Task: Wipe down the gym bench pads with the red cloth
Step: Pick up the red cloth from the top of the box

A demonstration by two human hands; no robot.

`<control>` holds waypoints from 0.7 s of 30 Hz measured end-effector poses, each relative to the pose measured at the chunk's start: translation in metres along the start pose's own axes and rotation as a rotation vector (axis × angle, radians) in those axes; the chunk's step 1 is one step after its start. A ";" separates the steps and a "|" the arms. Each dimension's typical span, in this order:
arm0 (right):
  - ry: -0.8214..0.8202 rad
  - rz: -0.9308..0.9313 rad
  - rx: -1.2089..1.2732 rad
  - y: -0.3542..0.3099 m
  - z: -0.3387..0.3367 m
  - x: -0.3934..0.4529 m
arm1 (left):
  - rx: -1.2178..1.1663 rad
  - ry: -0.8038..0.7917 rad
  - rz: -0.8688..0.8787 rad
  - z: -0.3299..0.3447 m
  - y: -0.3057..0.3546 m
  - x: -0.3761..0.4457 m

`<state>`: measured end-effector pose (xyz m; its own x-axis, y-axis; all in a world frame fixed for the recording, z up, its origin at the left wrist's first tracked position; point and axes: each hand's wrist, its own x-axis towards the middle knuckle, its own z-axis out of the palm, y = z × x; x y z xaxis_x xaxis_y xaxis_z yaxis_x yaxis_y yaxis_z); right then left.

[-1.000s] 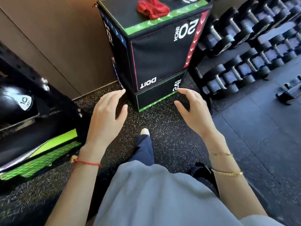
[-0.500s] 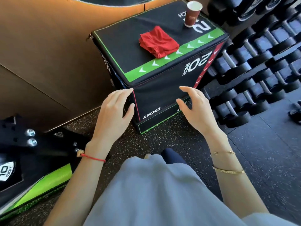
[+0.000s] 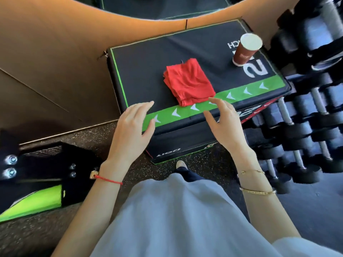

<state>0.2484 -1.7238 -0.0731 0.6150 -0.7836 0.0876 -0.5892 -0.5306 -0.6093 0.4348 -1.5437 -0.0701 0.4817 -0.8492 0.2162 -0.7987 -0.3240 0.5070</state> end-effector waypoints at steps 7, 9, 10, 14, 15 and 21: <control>-0.053 -0.103 -0.029 0.033 -0.002 0.092 | 0.016 0.028 -0.148 0.030 0.021 0.047; -0.080 -0.097 -0.045 0.038 0.003 0.111 | 0.023 0.022 -0.180 0.034 0.024 0.056; -0.103 -0.087 -0.059 0.040 0.006 0.119 | 0.025 0.019 -0.195 0.036 0.025 0.060; -0.166 -0.051 -0.122 0.048 0.020 0.143 | 0.031 0.000 -0.234 0.043 0.027 0.073; -0.171 -0.037 -0.136 0.050 0.023 0.147 | 0.033 -0.006 -0.241 0.044 0.026 0.075; -0.196 0.005 -0.222 0.056 0.039 0.154 | 0.054 -0.035 -0.260 0.046 0.014 0.086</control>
<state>0.3304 -1.8620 -0.1245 0.6885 -0.7206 -0.0819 -0.6796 -0.6016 -0.4198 0.4487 -1.6406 -0.0829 0.6613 -0.7481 0.0549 -0.6681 -0.5542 0.4965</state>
